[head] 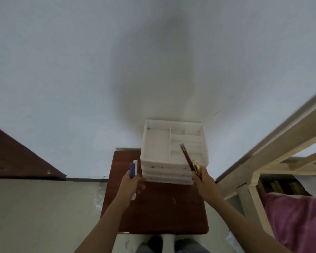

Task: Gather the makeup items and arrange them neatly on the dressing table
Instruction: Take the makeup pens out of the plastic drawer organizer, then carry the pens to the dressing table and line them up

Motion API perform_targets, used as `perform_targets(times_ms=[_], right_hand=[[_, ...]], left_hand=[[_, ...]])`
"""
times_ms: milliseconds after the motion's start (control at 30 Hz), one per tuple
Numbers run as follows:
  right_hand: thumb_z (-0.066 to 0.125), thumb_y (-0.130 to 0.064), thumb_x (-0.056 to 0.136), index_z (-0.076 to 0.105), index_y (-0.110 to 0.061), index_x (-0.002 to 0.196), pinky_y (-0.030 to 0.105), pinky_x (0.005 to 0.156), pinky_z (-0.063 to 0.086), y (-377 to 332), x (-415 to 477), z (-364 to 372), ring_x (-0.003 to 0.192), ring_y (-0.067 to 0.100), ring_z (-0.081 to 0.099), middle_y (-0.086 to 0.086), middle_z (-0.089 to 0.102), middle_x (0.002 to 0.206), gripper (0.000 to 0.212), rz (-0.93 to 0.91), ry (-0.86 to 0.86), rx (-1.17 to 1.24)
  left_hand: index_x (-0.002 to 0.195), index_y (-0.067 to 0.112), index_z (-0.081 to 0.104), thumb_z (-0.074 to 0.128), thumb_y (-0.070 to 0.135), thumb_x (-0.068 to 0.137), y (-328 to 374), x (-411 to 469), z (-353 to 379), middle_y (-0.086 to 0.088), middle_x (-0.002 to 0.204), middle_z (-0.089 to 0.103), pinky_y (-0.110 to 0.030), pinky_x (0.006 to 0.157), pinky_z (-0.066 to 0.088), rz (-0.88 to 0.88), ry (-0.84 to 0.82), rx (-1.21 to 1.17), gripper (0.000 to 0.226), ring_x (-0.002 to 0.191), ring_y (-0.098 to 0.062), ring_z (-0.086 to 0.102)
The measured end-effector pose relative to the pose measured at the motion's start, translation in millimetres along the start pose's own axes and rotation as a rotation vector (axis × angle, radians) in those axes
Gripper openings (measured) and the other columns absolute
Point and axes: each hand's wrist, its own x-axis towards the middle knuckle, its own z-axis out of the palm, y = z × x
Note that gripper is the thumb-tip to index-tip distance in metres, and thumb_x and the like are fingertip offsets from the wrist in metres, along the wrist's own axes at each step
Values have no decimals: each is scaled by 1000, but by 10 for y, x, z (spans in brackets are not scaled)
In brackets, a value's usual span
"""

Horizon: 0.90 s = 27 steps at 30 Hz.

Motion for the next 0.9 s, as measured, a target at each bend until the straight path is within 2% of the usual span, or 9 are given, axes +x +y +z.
perform_targets(times_ms=[100,233,333,433,533,633,767,900], right_hand=[[41,-18,96,43,-18,97,29,59,46,-88,123,24,66,16,52,3,55,78,2,-103,-124,-106],[41,-21,96,39,-18,98,22,56,41,-308,269,18,65,15,51,-1,53,76,4,-281,-292,-258],[40,-25,96,37,-18,95,31,66,43,-424,318,-39,73,20,55,1,54,78,7,-391,-377,-337],[39,-26,96,38,-19,94,36,68,46,-515,299,-85,71,20,54,-1,53,75,7,-492,-479,-376],[40,-24,95,40,-15,94,41,76,49,-628,224,-74,80,29,60,10,60,85,9,-581,-563,-410],[41,-25,95,40,-14,94,42,77,50,-739,89,16,77,25,58,10,58,85,11,-676,-653,-429],[40,-24,97,38,-15,98,27,61,47,-885,-218,252,69,16,55,5,56,83,9,-781,-811,-441],[40,-24,97,41,-16,99,18,56,43,-1077,-613,577,61,8,53,0,55,81,8,-873,-983,-444]], left_hand=[[93,2,50,52,1,86,-16,-87,-68,-9,67,55,-19,40,41,-7,105,-37,7,52,-17,50],[93,4,48,49,-1,87,-18,-265,-118,-13,74,58,-18,35,39,7,262,-140,8,53,-20,51],[86,3,48,47,-5,86,-60,-460,-102,-15,73,57,-17,33,37,24,385,-243,8,49,-20,52],[75,10,45,44,-5,88,-120,-716,-54,-13,71,56,-15,32,36,50,518,-339,20,49,-20,49],[77,12,45,45,0,90,-244,-1022,0,-13,73,58,-16,35,39,77,636,-386,18,51,-20,51],[79,14,44,44,5,92,-410,-1359,42,-11,75,60,-18,37,41,83,749,-413,16,48,-17,54],[88,9,44,41,8,94,-679,-1852,2,-12,80,60,-28,48,39,78,898,-436,7,57,-23,53],[98,4,43,41,9,94,-1004,-2431,-92,-10,76,59,-24,43,42,45,1069,-521,6,56,-23,54]])
